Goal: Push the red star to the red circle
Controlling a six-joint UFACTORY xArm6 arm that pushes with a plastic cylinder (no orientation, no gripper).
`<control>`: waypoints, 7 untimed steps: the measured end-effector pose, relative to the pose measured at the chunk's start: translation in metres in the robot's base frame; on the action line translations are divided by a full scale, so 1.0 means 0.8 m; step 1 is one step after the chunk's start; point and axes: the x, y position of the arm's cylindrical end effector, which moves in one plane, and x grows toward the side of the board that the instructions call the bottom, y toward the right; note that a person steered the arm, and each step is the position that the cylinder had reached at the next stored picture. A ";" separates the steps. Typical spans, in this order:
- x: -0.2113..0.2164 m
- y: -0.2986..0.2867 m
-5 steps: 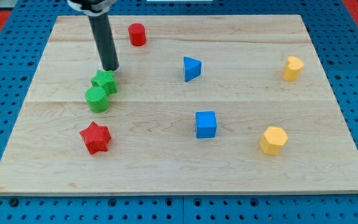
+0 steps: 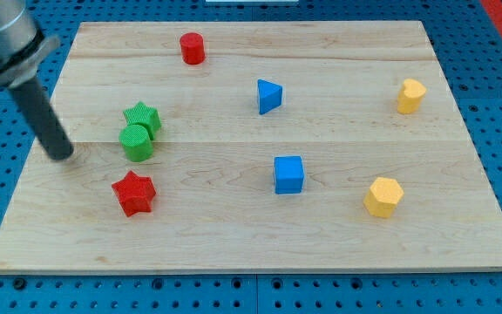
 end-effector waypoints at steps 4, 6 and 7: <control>0.068 0.140; 0.024 0.207; -0.016 0.214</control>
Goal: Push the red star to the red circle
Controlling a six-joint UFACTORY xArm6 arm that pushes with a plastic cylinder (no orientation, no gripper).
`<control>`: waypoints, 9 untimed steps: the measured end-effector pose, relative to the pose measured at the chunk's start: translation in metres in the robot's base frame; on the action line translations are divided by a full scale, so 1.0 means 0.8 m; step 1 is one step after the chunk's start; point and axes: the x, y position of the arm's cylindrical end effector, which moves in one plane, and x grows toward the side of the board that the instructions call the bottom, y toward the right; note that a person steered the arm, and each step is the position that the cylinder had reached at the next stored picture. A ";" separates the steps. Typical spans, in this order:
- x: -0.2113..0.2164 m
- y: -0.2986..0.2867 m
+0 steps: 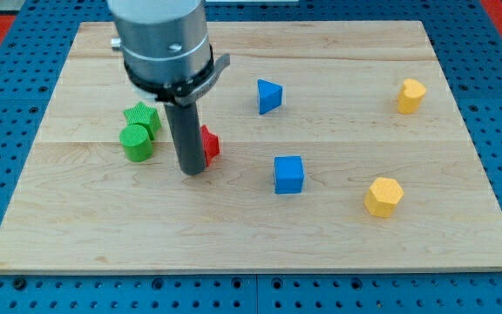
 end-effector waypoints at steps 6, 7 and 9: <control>-0.142 -0.096; -0.166 -0.098; -0.193 -0.073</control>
